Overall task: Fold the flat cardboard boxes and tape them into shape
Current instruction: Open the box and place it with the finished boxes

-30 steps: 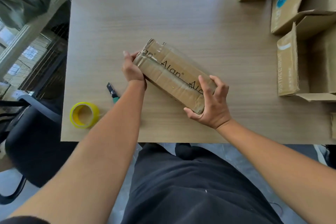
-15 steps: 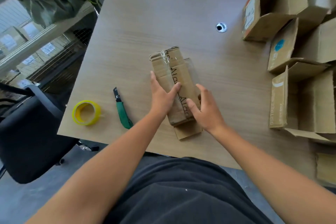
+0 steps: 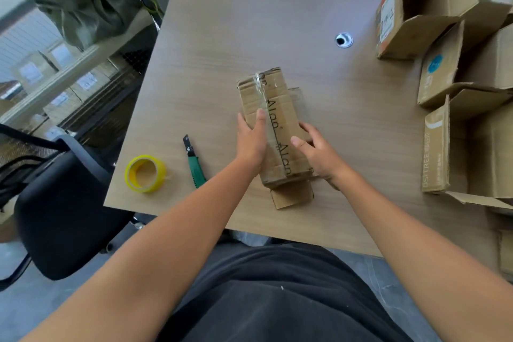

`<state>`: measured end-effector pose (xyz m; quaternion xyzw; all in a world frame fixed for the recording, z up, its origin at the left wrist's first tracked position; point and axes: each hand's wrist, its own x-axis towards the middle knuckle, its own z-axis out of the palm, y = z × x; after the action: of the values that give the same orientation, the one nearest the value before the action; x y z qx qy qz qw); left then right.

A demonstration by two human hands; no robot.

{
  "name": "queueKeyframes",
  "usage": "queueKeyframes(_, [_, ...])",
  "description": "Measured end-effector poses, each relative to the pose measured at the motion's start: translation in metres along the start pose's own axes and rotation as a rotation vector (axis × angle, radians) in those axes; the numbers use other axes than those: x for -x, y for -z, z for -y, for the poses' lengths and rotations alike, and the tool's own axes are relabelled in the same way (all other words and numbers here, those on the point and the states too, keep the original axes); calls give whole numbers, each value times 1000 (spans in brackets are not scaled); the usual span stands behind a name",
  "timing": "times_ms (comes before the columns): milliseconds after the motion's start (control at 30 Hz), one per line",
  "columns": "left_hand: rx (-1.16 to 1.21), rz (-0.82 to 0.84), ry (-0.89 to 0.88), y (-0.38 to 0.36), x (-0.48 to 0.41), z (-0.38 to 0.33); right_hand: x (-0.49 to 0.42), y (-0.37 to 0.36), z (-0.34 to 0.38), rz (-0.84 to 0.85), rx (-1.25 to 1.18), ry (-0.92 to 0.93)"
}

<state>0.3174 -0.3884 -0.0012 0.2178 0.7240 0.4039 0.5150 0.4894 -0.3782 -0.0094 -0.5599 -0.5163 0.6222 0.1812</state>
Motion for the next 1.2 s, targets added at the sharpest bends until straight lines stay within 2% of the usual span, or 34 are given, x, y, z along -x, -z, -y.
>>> queueKeyframes(67, [37, 60, 11, 6, 3, -14, 3, -1, 20, -2, -59, -7])
queueKeyframes(233, [58, 222, -216, 31, 8, -68, 11, -3, 85, -112, -189, 106])
queueKeyframes(400, [97, 281, -528, 65, 23, -133, 28, 1, 153, -235, -335, 191])
queueKeyframes(500, [112, 271, -629, 79, 31, -165, 44, 1, 187, -259, -423, 264])
queueKeyframes(567, [169, 283, -601, 86, 32, -178, 50, -2, 197, -278, -454, 297])
queueKeyframes(700, [208, 340, -427, 96, 34, -178, 57, -16, 195, -314, -439, 266])
queueKeyframes(833, [55, 481, -298, 105, 36, -138, 66, -41, 173, -333, -402, 159])
queueKeyframes(1067, [-88, 529, -22, 117, 37, -66, 83, -69, 108, -382, -417, 9])
queueKeyframes(1200, [-217, 568, 1, 125, 38, -51, 89, -88, 82, -418, -386, 49])
